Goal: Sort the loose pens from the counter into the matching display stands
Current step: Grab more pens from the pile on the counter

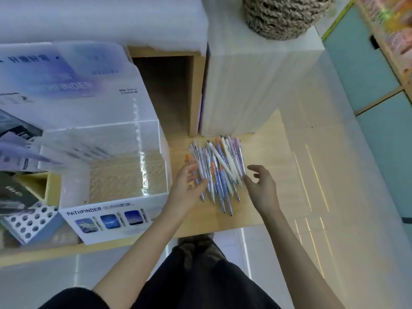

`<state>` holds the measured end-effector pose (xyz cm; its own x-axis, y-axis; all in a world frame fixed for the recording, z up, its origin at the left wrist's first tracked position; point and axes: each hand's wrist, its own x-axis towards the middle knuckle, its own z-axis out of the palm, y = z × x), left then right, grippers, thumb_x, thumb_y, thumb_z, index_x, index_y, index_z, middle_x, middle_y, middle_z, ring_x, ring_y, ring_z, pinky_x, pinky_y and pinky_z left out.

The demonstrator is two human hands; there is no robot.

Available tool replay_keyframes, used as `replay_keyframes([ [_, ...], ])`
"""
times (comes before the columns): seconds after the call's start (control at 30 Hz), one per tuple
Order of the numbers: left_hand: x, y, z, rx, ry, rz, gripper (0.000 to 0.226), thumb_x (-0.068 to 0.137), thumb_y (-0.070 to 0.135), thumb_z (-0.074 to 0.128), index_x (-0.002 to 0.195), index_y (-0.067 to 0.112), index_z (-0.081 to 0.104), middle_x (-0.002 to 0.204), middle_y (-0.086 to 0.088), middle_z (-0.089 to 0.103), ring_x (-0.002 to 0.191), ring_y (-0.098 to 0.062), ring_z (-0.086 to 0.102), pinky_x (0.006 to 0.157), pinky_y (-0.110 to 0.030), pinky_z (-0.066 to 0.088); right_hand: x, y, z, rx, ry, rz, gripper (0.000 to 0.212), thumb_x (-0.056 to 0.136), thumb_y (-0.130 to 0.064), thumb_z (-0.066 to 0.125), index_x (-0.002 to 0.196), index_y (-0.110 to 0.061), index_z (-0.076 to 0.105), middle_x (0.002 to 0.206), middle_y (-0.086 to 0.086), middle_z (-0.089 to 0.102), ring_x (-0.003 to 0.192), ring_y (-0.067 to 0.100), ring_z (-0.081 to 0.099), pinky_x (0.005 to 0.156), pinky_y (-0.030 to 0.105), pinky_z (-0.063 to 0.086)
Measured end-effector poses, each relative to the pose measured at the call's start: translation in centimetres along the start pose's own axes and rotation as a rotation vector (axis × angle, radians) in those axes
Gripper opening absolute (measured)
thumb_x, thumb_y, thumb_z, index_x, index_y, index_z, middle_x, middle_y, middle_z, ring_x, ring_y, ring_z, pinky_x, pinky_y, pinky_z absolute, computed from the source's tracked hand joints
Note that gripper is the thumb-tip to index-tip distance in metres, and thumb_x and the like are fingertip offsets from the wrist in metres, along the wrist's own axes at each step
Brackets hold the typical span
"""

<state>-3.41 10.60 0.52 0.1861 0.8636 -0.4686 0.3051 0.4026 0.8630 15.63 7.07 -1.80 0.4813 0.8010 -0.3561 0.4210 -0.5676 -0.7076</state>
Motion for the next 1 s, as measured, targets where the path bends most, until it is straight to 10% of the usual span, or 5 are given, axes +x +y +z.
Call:
replay_keyframes([
  [0.47, 4.9, -4.6, 6.1, 0.17, 0.36, -0.232, 0.059, 0.071, 0.032, 0.082, 0.118, 0.01, 0.053, 0.113, -0.006, 0.049, 0.104, -0.016, 0.043, 0.087, -0.028, 0.041, 6.3, -0.6, 4.1, -0.204, -0.137, -0.011, 0.102, 0.071, -0.04, 0.081, 0.147, -0.005, 0.023, 0.138, 0.018, 0.036, 0.127, 0.034, 0.031, 0.103, 0.034, 0.023],
  [0.67, 5.7, -4.6, 7.1, 0.199, 0.445, -0.203, 0.052, 0.075, 0.029, 0.08, 0.113, 0.003, 0.056, 0.101, -0.006, 0.054, 0.084, 0.0, 0.045, 0.068, -0.008, 0.037, 8.4, -0.8, 4.2, -0.174, -0.268, -0.003, 0.067, 0.072, -0.036, 0.081, 0.118, 0.0, 0.049, 0.114, 0.015, 0.054, 0.11, 0.03, 0.05, 0.094, 0.042, 0.043],
  [0.83, 6.6, -4.5, 7.0, 0.17, 0.516, -0.294, 0.066, 0.077, 0.048, 0.074, 0.108, -0.008, 0.057, 0.103, -0.02, 0.06, 0.094, -0.032, 0.058, 0.069, -0.034, 0.045, 8.4, -0.8, 3.8, -0.129, -0.305, -0.054, 0.038, 0.081, -0.028, 0.07, 0.097, 0.002, 0.052, 0.097, 0.019, 0.059, 0.088, 0.033, 0.058, 0.07, 0.038, 0.047],
  [1.0, 7.6, -3.4, 7.4, 0.274, 0.603, -0.384, 0.068, 0.078, 0.06, 0.064, 0.105, -0.002, 0.056, 0.11, -0.016, 0.054, 0.101, -0.026, 0.05, 0.068, -0.029, 0.032, 8.6, -0.9, 3.6, -0.129, -0.332, -0.062, 0.034, 0.08, -0.022, 0.067, 0.1, 0.001, 0.052, 0.101, 0.02, 0.058, 0.088, 0.035, 0.058, 0.07, 0.04, 0.047],
])
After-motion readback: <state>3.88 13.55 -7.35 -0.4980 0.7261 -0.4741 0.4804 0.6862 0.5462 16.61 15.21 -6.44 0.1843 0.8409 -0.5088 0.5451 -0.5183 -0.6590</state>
